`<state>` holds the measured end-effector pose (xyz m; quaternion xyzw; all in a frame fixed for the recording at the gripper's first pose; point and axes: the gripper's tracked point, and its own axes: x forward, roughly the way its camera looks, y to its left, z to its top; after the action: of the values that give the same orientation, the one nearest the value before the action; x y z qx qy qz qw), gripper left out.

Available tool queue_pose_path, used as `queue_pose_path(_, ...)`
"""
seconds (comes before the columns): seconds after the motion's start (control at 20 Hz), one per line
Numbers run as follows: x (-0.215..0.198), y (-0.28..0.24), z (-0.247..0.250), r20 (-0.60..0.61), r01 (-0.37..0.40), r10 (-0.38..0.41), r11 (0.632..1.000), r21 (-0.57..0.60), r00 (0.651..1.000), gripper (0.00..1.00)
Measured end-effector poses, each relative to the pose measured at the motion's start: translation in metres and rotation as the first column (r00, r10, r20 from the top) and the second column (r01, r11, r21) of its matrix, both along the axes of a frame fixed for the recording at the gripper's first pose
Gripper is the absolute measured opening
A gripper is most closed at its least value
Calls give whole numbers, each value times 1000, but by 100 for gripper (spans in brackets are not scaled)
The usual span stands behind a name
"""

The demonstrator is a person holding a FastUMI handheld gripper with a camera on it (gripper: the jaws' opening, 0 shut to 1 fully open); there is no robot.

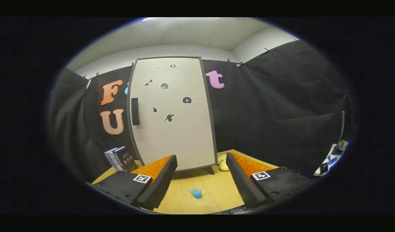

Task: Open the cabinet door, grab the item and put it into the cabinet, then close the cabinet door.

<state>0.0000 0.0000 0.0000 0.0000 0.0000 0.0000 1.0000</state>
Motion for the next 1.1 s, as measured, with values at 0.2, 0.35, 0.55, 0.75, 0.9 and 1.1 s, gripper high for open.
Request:
queue_pose_path(0.2, -1, 2, -1, -1, 3, -3, 1000, -19, 1000, 98)
queue_pose_path(0.35, 1, 1, -3, -6, 7, -8, 1000, -18, 1000, 98)
queue_pose_path(0.55, 4, 3, -6, -21, 2, -3, 1000, -21, 1000, 98)
queue_pose_path(0.75, 17, 9, -24, -41, -14, 13, 999, -31, 999, 98)
queue_pose_path(0.9, 32, 15, -65, -96, -40, 34, 997, -59, 995, 98)
queue_pose_path(1.1, 55, 24, -139, -206, -96, 75, 991, -94, 976, 98)
